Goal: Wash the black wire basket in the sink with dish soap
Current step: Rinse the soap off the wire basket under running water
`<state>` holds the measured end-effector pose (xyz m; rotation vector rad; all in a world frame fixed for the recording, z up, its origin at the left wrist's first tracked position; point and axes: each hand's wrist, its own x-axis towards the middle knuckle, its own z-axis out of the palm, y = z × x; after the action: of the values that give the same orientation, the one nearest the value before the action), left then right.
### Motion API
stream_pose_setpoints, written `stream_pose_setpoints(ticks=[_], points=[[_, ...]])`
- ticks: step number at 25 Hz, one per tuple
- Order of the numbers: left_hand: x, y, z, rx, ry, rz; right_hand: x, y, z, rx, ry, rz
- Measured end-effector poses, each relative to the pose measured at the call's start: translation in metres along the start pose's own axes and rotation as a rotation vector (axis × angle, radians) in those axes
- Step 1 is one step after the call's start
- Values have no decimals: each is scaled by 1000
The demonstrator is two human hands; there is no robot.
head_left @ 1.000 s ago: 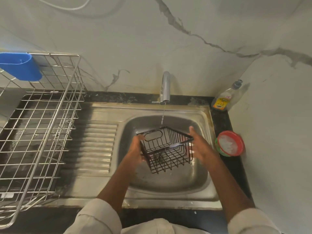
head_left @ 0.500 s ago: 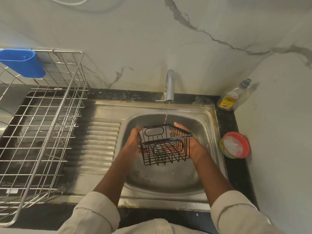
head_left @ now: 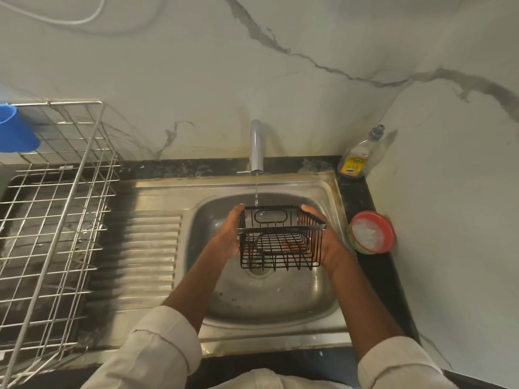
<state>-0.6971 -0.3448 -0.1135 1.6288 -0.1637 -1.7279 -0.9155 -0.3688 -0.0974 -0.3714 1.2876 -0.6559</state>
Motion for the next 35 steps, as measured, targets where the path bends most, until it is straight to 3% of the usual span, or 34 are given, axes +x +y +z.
stream_pose_setpoints(ticks=[7,12,18,23,25,28,32,35], points=[[-3,4,23,53,-110,54,-17,-17,-20,19,28,-139],[-3,15,19,311,-166,73,-19,-17,-24,-51,-42,-189],[15,23,8,320,-208,354,-19,-4,-20,-272,-162,-351],[16,40,18,352,-243,350,-35,-6,-19,-572,-140,-407],[13,42,25,339,-217,323,-40,-9,-21,-650,-114,-463],[23,38,33,454,-49,387,-44,-6,-11,-783,-54,-550],[32,41,38,581,116,518,-56,33,14,-717,188,-735],[45,47,34,608,98,584,-58,43,18,-681,237,-802]])
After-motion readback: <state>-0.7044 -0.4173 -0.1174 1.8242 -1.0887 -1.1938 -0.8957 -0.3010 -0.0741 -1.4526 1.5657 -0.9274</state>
